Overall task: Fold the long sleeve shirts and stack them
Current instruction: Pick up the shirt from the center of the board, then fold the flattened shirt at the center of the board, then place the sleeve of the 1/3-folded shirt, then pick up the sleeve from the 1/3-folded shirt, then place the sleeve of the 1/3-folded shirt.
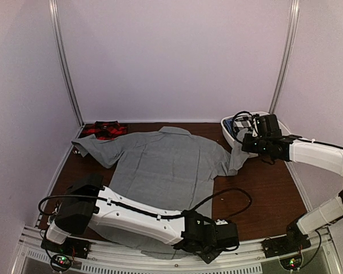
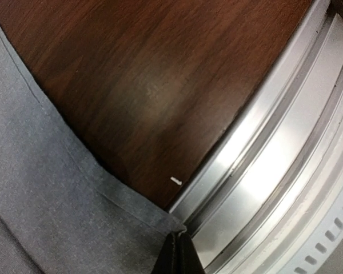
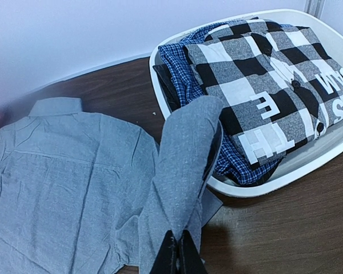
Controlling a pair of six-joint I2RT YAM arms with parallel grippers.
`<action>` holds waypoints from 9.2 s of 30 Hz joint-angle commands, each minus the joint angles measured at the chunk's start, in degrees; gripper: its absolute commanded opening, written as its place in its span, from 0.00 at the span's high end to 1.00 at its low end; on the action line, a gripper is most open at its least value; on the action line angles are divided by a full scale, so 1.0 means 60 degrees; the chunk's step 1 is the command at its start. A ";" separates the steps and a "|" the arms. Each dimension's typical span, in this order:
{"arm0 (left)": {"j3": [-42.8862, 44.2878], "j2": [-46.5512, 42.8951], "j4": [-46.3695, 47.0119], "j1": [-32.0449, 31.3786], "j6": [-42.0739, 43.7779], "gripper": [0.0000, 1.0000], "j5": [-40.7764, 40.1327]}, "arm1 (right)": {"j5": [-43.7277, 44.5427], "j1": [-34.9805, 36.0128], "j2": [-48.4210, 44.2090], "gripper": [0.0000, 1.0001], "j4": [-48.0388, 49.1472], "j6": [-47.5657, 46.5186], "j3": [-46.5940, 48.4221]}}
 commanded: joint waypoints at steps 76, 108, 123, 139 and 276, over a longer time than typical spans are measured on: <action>-0.9339 -0.7568 0.2202 0.0974 -0.4046 1.00 0.0330 | 0.0810 0.3542 0.6151 1.00 0.2345 -0.0249 0.7320; -0.9460 -0.7906 0.1738 0.0425 -0.5429 1.00 -0.0360 | 0.0295 0.3920 0.5588 1.00 0.2531 -0.0742 0.7487; -0.9411 -0.7926 0.1429 0.0263 -0.5744 1.00 -0.0407 | 0.0023 0.3987 0.5884 1.00 0.2676 -0.0888 0.7743; -0.9647 -0.8447 0.0240 0.0262 -0.6716 0.59 -0.0781 | 0.0561 0.4121 0.6111 0.99 0.1697 -0.0532 0.7690; -0.6086 -0.5909 0.3715 0.8572 0.1650 0.50 0.3112 | -0.5028 0.6634 0.3990 1.00 -0.0945 0.1601 0.2672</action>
